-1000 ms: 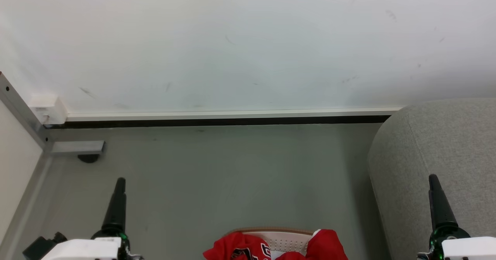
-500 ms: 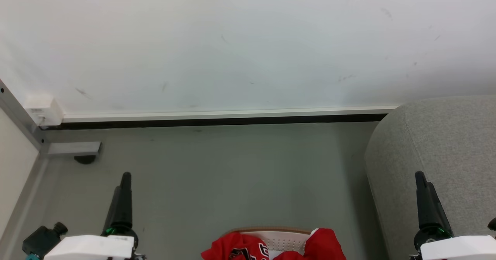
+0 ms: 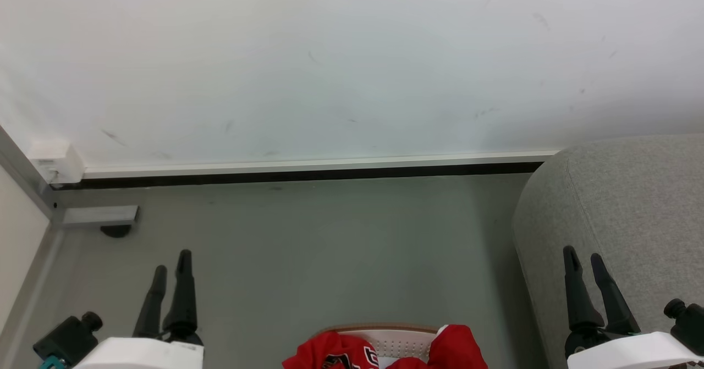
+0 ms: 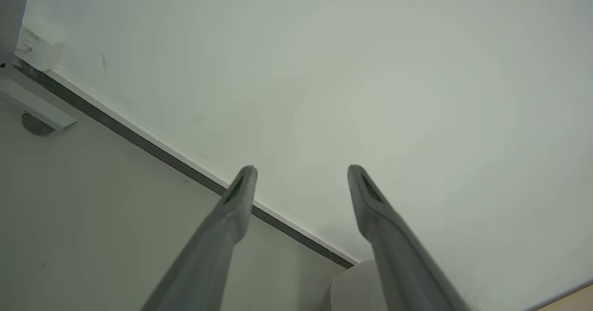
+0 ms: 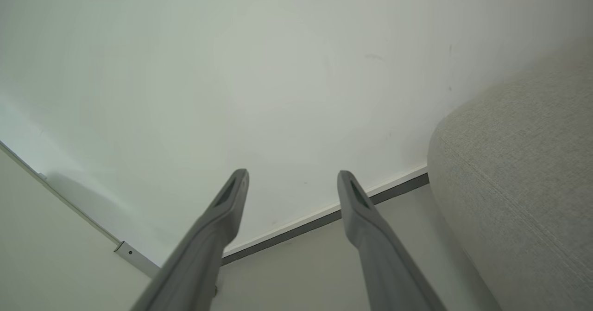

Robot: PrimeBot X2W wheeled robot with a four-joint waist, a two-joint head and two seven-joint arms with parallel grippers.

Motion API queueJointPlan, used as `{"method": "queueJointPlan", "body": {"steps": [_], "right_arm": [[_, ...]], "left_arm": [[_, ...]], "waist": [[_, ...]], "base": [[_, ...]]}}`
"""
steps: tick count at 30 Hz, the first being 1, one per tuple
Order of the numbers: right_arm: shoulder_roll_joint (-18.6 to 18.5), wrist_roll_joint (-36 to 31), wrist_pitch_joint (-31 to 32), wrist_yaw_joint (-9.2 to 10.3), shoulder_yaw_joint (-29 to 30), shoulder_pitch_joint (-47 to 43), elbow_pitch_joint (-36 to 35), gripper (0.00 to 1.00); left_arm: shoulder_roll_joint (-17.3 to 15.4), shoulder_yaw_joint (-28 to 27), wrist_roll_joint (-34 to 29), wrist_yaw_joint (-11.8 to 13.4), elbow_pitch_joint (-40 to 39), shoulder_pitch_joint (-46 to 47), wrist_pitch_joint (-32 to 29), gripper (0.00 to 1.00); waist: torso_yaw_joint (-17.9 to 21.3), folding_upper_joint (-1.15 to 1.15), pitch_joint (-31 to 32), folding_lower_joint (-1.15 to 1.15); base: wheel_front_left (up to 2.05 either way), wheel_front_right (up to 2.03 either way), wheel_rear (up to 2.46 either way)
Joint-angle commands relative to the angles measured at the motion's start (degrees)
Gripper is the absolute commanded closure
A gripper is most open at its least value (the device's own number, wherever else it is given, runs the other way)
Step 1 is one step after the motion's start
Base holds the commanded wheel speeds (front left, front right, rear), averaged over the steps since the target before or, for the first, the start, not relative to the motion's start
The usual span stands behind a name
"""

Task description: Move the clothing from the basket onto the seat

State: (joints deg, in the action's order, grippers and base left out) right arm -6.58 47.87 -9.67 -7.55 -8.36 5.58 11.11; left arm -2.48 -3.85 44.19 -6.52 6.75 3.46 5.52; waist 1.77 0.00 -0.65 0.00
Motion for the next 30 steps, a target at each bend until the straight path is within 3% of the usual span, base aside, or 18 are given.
{"method": "queueJointPlan", "body": {"steps": [1,10,30], "right_arm": [[0.13,-3.43,-0.69,0.05,0.22,1.25,-0.42,0.00],[0.65,-12.30,-1.52,0.06,1.49,1.14,1.36,0.00],[1.86,-24.97,-3.02,0.08,0.94,2.02,2.20,0.00]], "left_arm": [[-0.60,0.03,-3.99,-0.30,-0.50,0.19,0.87,0.00],[-0.87,0.90,-12.43,0.22,0.20,-0.17,2.29,0.00],[-1.38,1.54,-23.28,0.24,0.30,-0.27,5.05,0.00]], "waist": [[0.06,0.00,-0.02,0.00],[0.27,0.00,-0.03,0.00],[0.82,0.00,-0.25,0.00]], "base": [[0.00,0.00,0.00],[0.00,0.00,0.00],[0.00,0.00,0.00]]}}
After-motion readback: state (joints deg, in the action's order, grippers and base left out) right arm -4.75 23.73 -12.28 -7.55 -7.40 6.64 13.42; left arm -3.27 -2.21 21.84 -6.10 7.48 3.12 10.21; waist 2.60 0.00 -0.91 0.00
